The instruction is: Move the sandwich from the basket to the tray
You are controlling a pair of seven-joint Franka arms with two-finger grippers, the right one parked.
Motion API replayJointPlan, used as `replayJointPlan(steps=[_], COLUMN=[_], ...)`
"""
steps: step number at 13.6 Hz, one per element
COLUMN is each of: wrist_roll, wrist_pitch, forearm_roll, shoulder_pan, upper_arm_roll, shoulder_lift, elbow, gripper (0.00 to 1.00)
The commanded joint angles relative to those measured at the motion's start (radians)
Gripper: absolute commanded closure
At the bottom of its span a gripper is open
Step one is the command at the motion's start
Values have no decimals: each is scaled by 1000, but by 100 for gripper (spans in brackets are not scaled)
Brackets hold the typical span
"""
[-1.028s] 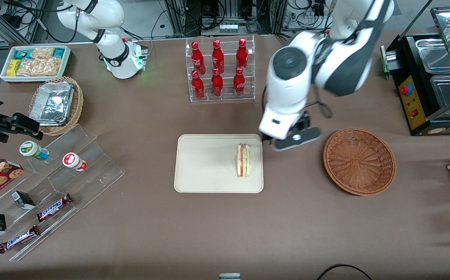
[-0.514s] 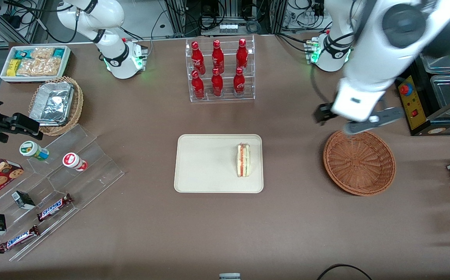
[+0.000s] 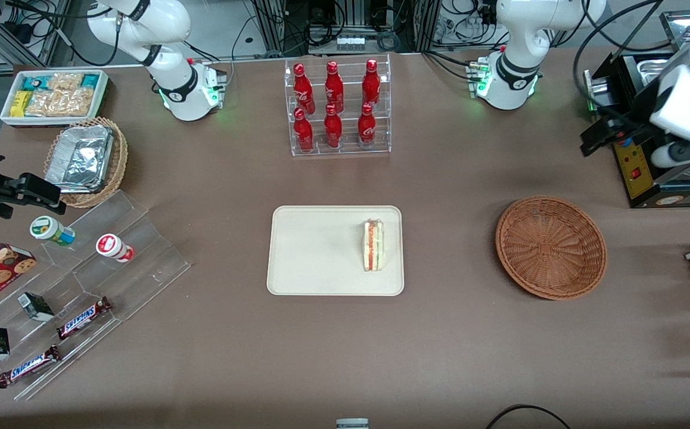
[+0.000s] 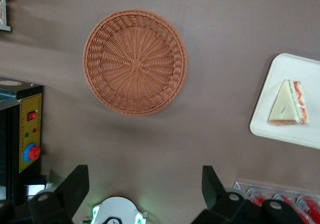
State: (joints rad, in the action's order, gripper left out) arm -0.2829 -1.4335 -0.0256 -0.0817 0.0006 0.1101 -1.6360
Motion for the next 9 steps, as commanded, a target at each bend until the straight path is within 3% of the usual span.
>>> replayJointPlan(steps=[1, 4, 9], wrist_roll=[60, 142, 151], wrist_pitch=[-11, 5, 11], forearm_roll=[-25, -27, -19], shoulder_pan=[51, 65, 62], upper_arm_roll=[-5, 15, 9], shoulder_lift=[100, 129, 43], elbow=[-102, -107, -6], gripper=[0, 0, 0])
